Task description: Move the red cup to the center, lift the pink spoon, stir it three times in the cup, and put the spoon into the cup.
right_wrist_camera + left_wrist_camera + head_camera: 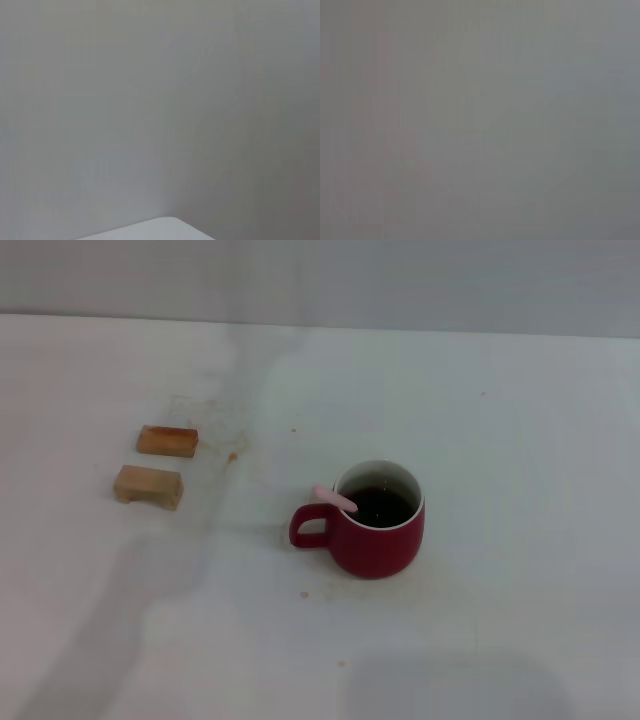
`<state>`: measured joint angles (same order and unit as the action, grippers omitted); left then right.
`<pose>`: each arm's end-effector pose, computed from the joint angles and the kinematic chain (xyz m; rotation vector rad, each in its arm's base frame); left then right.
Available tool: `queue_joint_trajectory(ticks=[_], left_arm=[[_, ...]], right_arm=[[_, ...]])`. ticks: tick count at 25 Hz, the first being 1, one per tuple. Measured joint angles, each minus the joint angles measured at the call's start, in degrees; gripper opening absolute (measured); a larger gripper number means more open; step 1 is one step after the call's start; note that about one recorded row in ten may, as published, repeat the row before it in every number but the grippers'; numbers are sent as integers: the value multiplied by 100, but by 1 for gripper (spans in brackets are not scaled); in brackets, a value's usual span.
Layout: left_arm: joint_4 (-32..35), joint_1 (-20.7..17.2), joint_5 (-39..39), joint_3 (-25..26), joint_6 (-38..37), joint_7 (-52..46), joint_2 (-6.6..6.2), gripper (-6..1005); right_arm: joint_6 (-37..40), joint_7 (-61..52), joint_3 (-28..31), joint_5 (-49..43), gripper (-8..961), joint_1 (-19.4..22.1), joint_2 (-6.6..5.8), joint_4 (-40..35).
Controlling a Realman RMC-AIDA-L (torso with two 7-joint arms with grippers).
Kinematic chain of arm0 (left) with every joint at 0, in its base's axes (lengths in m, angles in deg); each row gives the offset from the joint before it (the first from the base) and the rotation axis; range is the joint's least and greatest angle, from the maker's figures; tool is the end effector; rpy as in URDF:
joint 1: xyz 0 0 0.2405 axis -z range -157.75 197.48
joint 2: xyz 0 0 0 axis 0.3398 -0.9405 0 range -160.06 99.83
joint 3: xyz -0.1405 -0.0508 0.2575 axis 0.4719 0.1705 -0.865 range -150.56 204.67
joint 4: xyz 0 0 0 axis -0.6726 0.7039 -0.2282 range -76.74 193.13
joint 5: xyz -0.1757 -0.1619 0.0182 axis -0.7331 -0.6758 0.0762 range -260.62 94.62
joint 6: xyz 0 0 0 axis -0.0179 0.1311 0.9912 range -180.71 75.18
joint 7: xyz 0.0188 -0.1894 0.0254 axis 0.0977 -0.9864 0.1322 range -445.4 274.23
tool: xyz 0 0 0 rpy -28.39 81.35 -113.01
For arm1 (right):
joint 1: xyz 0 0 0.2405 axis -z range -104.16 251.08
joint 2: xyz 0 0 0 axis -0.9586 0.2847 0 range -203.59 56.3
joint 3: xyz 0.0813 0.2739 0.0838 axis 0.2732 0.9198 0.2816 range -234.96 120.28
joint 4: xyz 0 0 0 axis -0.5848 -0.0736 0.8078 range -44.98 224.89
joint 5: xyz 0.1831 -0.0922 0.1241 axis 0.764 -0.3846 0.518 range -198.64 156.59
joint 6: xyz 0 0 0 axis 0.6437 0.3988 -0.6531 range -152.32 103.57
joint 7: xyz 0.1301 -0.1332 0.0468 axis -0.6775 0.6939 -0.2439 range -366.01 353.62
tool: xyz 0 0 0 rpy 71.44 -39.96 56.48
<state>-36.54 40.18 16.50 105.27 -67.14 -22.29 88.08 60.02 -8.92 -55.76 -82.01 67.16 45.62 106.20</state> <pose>-0.0453 0.4691 0.0845 -1.5329 -0.2870 -1.0053 0.4879 0.2214 -0.0204 -1.0341 0.7775 0.5070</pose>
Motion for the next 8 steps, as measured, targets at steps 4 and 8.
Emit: queue_joint_trajectory(ticks=[4,8], left_arm=[[543,215,2302,-794,-1915,-862,-9,820],[1338,165,4605,-1233,-3240,-1994,-10,820]], right_arm=[[-14,0,0,0,0,-4,0,-13],[-15,0,0,-2,0,6,-5,-20]])
